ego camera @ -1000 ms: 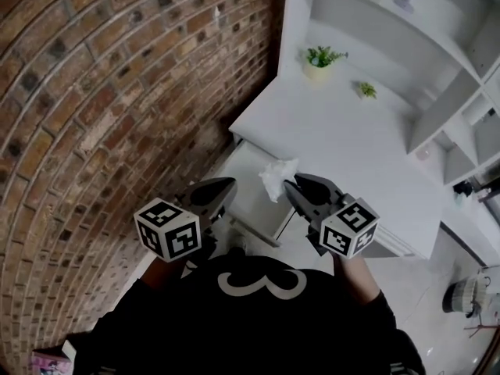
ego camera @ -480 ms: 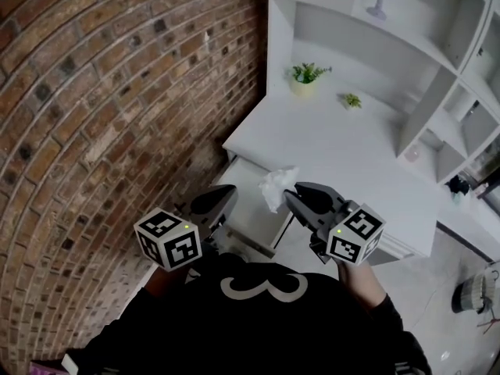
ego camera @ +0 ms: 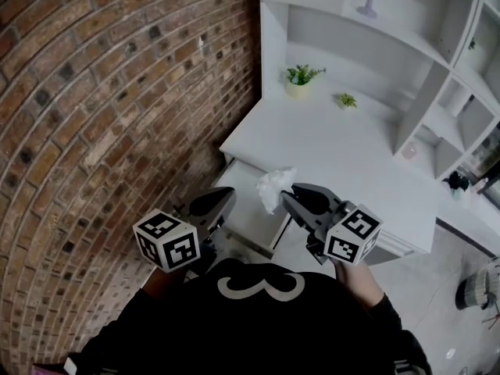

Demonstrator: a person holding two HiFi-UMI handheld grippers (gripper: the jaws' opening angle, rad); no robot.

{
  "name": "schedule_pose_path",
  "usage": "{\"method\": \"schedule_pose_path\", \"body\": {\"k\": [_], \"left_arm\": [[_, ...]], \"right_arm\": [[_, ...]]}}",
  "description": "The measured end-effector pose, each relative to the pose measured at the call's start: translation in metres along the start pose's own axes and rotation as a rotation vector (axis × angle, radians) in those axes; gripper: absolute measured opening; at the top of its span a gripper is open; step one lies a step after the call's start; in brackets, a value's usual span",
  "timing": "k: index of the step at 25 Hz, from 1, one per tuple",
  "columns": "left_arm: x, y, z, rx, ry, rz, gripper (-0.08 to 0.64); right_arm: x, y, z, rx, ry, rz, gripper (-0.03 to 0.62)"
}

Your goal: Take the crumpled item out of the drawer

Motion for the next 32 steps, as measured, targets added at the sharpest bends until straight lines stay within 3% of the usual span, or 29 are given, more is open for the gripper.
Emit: {"method": "schedule_pose_path", "body": {"k": [32], "left_arm": [[0.014, -0.003, 0.031, -0.034, 0.076, 0.019, 0.003]], "right_arm": [[-0.004, 0.032, 0.032, 0.002, -0.09, 0.049, 0.064]]}}
Point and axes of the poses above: the fingertips, and each gripper's own axes: y backward along the fingers, x to its right, z out of its underside, the point moved 10 cm from there along y, backward along the fingers, and after that the axes turned 12 degrees about -y, right-handed, at the moved point
